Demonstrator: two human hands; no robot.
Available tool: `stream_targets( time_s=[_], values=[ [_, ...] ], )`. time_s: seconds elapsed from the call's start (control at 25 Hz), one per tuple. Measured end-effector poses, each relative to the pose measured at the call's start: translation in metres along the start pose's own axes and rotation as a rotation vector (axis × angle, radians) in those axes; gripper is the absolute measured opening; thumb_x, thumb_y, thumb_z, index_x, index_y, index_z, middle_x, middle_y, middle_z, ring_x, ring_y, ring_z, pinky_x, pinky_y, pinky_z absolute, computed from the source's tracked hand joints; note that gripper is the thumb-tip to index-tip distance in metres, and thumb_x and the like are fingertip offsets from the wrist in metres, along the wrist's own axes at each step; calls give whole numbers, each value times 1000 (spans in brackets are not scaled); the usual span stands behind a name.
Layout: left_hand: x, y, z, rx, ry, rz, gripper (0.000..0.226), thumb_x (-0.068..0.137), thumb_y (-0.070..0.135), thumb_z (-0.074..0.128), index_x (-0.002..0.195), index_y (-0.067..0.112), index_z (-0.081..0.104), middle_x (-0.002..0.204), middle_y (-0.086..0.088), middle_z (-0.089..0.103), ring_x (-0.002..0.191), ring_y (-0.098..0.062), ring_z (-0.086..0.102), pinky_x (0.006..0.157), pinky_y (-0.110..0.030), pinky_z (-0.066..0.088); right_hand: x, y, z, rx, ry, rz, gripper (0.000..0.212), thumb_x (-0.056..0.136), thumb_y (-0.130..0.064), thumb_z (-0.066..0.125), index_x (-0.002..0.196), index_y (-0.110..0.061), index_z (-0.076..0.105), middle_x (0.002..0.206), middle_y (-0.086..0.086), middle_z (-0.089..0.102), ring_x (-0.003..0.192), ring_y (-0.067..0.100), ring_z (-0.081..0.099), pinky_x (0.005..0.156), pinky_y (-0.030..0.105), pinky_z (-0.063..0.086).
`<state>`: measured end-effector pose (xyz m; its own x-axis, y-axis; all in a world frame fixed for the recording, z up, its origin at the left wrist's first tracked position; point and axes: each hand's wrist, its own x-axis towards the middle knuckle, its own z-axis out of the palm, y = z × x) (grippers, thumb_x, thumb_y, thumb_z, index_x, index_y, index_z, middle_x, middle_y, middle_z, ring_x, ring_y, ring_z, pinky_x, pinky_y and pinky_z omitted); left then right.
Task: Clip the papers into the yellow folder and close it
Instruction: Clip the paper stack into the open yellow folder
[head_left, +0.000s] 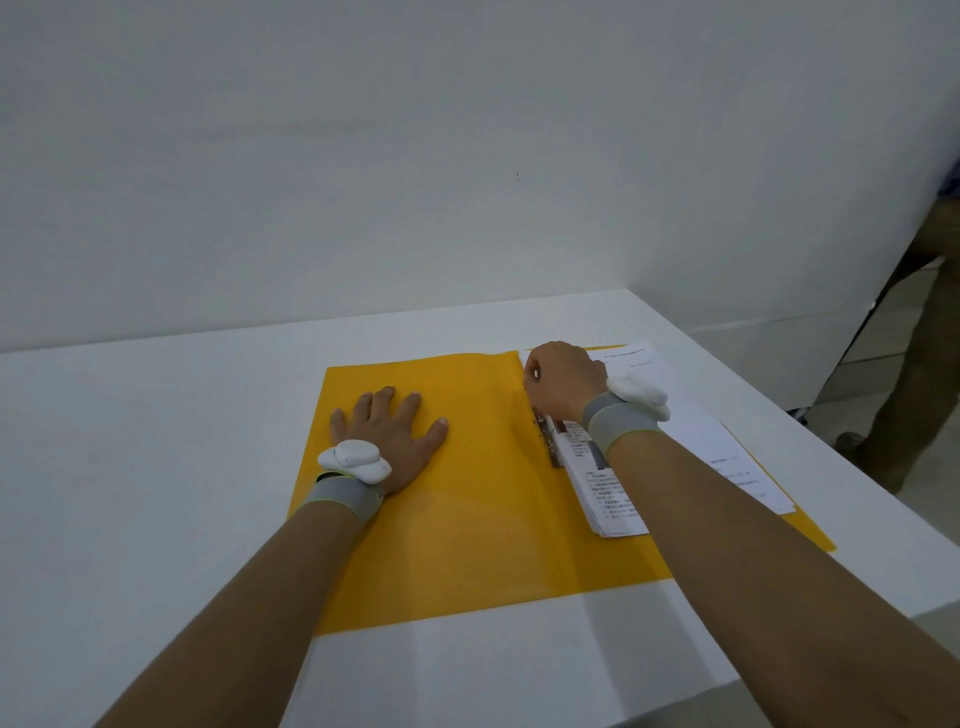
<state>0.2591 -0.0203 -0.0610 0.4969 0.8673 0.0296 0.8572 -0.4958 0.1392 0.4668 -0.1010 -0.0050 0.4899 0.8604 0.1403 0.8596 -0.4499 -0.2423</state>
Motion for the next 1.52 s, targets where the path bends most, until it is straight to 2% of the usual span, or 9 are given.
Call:
stream_targets(
  time_s=[0.24, 0.48, 0.64, 0.76, 0.88, 0.96, 1.04, 1.16, 1.52],
  values=[
    [-1, 1, -1, -6, -14, 16, 75, 86, 74, 16, 150, 36, 19, 161, 1, 14, 149, -29, 10, 117, -58, 7, -38, 2, -15, 94, 97, -70, 19, 94, -31, 55, 97, -17, 67, 100, 1, 70, 93, 24, 64, 90, 41, 49],
    [-1, -1, 1, -4, -14, 11, 75, 86, 74, 16, 150, 35, 18, 161, 1, 13, 149, -28, 9, 117, -58, 7, -69, 6, -10, 74, 130, -79, 49, 98, -48, 40, 81, -13, 70, 83, 1, 70, 80, 21, 65, 89, 41, 48],
    [-1, -2, 2, -16, -2, 11, 74, 86, 74, 17, 150, 36, 20, 161, 1, 14, 149, -29, 9, 117, -58, 7, -71, 16, -7, 375, 64, 44, 35, 91, -46, 55, 87, -17, 73, 92, -1, 74, 91, 19, 67, 92, 46, 51],
    [-1, -2, 3, -21, 2, 10, 74, 86, 74, 17, 149, 36, 20, 161, 0, 14, 149, -29, 9, 117, -57, 6, -70, 23, -3, 417, -17, 165, 32, 84, -59, 54, 98, -33, 66, 122, -4, 66, 115, 21, 58, 104, 55, 39],
    [0, -2, 3, -18, 5, 8, 73, 86, 73, 17, 149, 36, 21, 161, 1, 14, 149, -29, 9, 117, -57, 6, -72, 32, 1, 306, -140, 351, 65, 79, -76, 39, 130, -37, 50, 150, 0, 42, 140, 31, 35, 113, 63, 13],
    [0, -2, 4, -16, 9, 10, 73, 86, 73, 17, 148, 36, 21, 161, 1, 14, 149, -29, 9, 117, -57, 7, -73, 36, 4, 269, -203, 390, 81, 81, -79, 31, 147, -31, 33, 159, 2, 27, 148, 32, 19, 115, 63, 5],
    [1, -3, 4, -15, 9, 9, 74, 85, 74, 17, 149, 36, 21, 161, 1, 14, 149, -29, 9, 117, -57, 7, -72, 37, 3, 266, -249, 373, 87, 81, -80, 29, 151, -28, 25, 162, 2, 19, 150, 31, 12, 115, 62, 3],
    [0, -2, 4, -14, 1, 11, 74, 85, 74, 16, 149, 36, 20, 161, 1, 14, 149, -29, 8, 117, -57, 6, -74, 41, 4, 258, -278, 341, 93, 76, -83, 28, 150, -27, 29, 161, 0, 21, 149, 30, 13, 115, 63, 5],
    [0, -3, 5, -12, -5, 13, 74, 86, 74, 16, 150, 36, 19, 161, 1, 12, 149, -29, 7, 117, -58, 5, -84, 44, 2, 173, -259, 251, 72, 92, -64, 35, 151, -23, 28, 160, 0, 21, 149, 27, 16, 117, 57, 4]
  ],
)
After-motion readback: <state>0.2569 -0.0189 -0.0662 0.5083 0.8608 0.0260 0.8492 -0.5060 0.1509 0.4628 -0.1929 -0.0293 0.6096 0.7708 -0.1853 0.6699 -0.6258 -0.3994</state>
